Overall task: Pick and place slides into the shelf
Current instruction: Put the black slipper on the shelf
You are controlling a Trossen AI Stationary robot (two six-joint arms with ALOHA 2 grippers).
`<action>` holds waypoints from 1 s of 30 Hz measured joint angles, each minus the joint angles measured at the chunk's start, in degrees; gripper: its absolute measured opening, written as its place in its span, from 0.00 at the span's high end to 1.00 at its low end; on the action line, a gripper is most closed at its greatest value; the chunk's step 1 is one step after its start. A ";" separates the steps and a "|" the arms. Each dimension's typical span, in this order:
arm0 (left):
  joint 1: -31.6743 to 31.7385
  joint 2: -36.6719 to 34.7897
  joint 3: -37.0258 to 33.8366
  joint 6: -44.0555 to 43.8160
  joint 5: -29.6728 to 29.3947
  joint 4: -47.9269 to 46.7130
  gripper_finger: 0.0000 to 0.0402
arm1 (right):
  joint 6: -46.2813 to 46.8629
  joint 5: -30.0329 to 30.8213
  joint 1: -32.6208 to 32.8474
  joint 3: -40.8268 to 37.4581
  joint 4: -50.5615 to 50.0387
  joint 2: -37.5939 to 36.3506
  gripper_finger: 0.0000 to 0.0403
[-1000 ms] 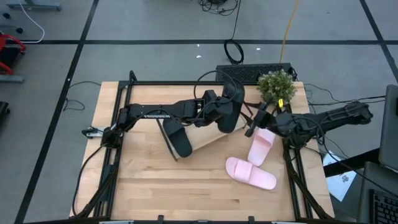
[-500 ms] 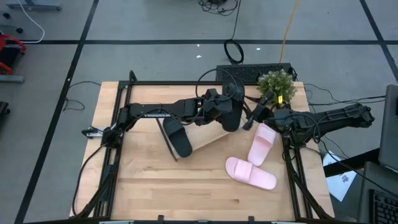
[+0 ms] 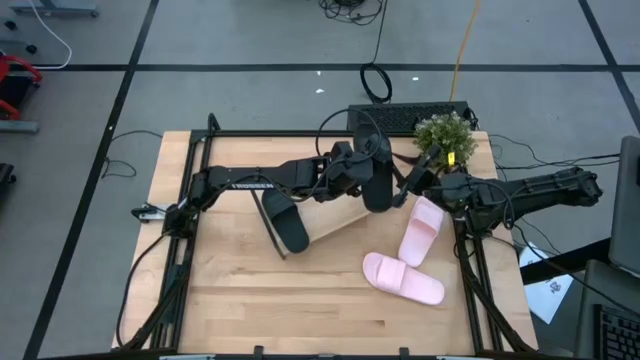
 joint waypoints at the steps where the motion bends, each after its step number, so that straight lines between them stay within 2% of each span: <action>1: 0.00 0.00 0.00 0.12 0.18 0.02 0.88 | -0.03 -0.07 0.00 0.00 0.01 0.01 0.74; 8: 0.02 0.00 0.00 1.22 0.66 -0.04 0.88 | -1.59 -1.23 -0.02 0.00 0.50 -0.04 0.93; 11: 0.00 0.00 0.00 1.31 0.80 -0.04 0.88 | -2.86 -1.27 -0.02 0.00 0.54 -0.04 0.98; 24: -0.34 0.00 0.00 1.73 0.88 1.31 0.88 | -4.12 -1.59 -0.02 0.00 0.45 -1.38 1.00; 30: -0.53 0.00 0.00 7.71 0.97 6.40 0.88 | -4.33 -1.76 0.02 0.06 0.67 -3.70 1.00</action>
